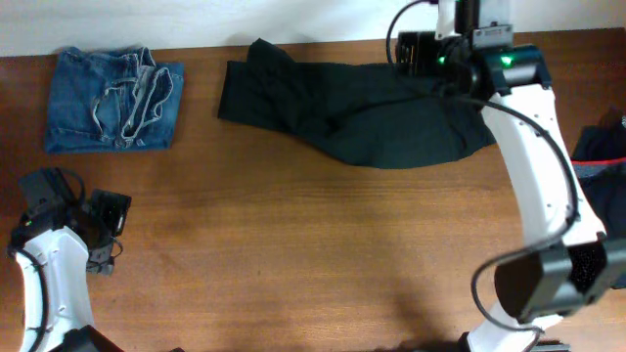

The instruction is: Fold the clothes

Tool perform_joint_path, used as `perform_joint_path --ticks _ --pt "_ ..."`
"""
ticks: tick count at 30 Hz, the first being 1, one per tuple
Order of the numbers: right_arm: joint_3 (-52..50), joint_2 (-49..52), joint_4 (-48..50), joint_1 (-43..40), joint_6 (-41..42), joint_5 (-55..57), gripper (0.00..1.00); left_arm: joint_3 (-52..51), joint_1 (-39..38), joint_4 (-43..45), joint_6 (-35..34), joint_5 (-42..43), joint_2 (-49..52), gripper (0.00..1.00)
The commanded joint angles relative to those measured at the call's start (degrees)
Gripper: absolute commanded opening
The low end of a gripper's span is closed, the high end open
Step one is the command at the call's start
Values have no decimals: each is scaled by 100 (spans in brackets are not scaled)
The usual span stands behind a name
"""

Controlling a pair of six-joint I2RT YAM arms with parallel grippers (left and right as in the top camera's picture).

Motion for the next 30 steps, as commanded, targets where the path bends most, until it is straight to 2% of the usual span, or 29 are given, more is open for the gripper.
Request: perform_joint_path --ticks 1,4,7,12,17,24,26,28,30 --pt "-85 520 2 -247 46 667 99 79 13 -39 111 105 -63 99" --pt "-85 820 269 -730 -227 737 99 79 13 -155 114 101 -63 99" --pt "-85 1117 459 -1405 -1274 -144 99 79 13 -195 295 96 -63 99" --pt "-85 1591 385 -1996 -2074 -929 99 79 13 -118 302 98 -63 99" --pt "-85 1958 448 -1910 -2511 -1069 99 79 13 -87 302 98 -63 99" --pt "-85 2302 435 -1709 -2507 -1152 97 79 13 -85 302 98 -63 99" --pt "-85 2312 385 -1700 -2507 -1130 82 79 13 -87 302 98 -63 99" --pt "-87 2315 326 -1703 -2505 -1001 56 79 13 -87 302 98 -63 99" --pt "-87 2315 177 -1700 -2505 -863 35 79 13 -90 304 101 -63 99"
